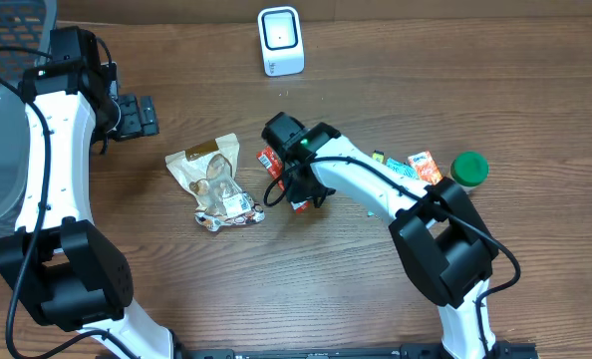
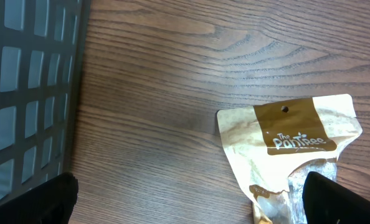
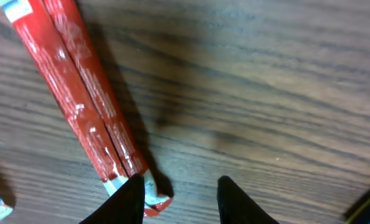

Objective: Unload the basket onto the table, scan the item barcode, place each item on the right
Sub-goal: 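Lift the red meat sticks and turn them upright with the right gripper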

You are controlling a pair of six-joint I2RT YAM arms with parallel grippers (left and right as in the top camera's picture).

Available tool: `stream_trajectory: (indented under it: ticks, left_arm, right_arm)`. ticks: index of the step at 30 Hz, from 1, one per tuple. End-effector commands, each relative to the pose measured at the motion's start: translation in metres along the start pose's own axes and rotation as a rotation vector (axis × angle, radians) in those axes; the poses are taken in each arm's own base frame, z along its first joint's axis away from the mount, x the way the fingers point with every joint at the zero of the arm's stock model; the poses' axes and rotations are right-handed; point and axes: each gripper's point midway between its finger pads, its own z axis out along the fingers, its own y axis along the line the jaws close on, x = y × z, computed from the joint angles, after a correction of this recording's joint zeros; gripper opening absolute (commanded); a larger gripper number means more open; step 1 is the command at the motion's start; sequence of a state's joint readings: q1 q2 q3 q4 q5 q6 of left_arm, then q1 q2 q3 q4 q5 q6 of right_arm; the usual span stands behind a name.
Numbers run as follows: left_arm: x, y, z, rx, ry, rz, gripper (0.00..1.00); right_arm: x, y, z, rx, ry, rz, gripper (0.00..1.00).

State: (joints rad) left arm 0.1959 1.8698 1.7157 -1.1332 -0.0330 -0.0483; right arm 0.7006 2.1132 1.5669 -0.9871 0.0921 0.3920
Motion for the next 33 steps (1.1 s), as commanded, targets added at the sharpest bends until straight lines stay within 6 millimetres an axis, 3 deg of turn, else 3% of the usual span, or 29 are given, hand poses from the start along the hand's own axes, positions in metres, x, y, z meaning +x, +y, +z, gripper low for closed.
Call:
stream_trajectory:
  ticks: [1, 19, 33]
  left_arm:
    - [-0.007, -0.004, -0.013, 0.011, -0.04, 0.021, 1.0]
    - [-0.007, -0.004, -0.013, 0.011, -0.04, 0.021, 1.0]
    - [-0.007, -0.004, -0.013, 0.011, -0.04, 0.021, 1.0]
  right_arm:
    - [0.008, 0.014, -0.01, -0.073, 0.011, -0.009, 0.41]
    - [0.009, 0.027, -0.006, -0.148, 0.017, -0.009, 0.41]
    - [0.016, 0.017, 0.007, -0.098, 0.016, -0.009, 0.39]
